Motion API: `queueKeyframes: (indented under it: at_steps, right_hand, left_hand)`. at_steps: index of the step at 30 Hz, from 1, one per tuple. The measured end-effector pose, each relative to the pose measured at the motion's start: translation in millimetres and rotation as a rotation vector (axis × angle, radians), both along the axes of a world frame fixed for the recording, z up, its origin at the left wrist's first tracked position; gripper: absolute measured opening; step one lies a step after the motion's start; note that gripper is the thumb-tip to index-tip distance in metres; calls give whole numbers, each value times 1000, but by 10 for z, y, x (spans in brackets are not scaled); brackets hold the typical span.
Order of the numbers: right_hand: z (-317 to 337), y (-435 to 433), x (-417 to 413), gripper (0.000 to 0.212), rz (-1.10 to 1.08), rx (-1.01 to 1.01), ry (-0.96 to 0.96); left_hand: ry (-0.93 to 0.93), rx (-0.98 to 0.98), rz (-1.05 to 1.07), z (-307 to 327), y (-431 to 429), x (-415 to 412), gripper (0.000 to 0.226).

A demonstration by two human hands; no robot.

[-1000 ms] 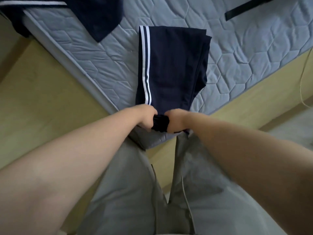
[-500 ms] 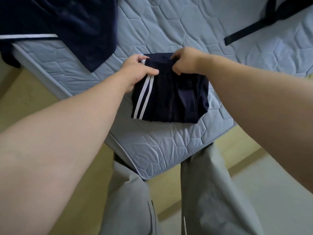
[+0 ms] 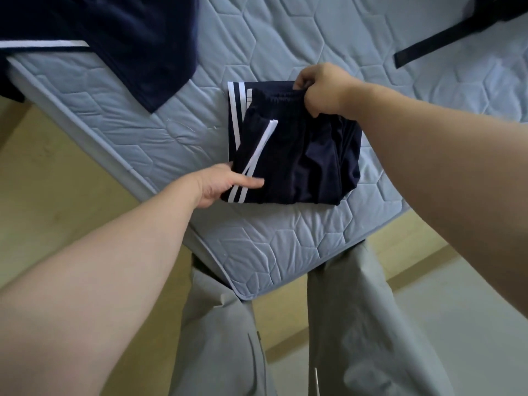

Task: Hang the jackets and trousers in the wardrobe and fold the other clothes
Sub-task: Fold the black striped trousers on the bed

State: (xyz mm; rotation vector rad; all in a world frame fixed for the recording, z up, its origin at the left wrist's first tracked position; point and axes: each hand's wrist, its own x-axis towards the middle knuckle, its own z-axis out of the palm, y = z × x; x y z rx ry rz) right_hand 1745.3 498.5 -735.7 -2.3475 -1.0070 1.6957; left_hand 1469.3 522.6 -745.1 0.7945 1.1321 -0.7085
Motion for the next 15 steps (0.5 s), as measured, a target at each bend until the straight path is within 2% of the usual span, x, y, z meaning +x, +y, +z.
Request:
queueKeyframes:
  at_steps: [3, 5, 8, 9, 12, 15]
  right_hand:
    - [30, -1, 23, 52, 64, -34, 23]
    - [57, 8, 35, 52, 144, -51, 0]
    - [111, 15, -6, 50, 256, -51, -55]
    - [117, 11, -30, 51, 263, -32, -73]
    - [116, -14, -77, 51, 228, 37, -78]
    - [111, -33, -70, 49, 212, 69, -51]
  left_hand:
    - [-91, -51, -90, 24, -30, -19, 64]
    - [-131, 37, -217, -6, -56, 12, 50]
    - [-163, 206, -335, -13, -132, 32, 60]
    - [-175, 231, -337, -11, -158, 11, 57]
    - [-197, 205, -280, -62, -195, -91, 39]
    - [-219, 157, -271, -61, -194, -84, 44]
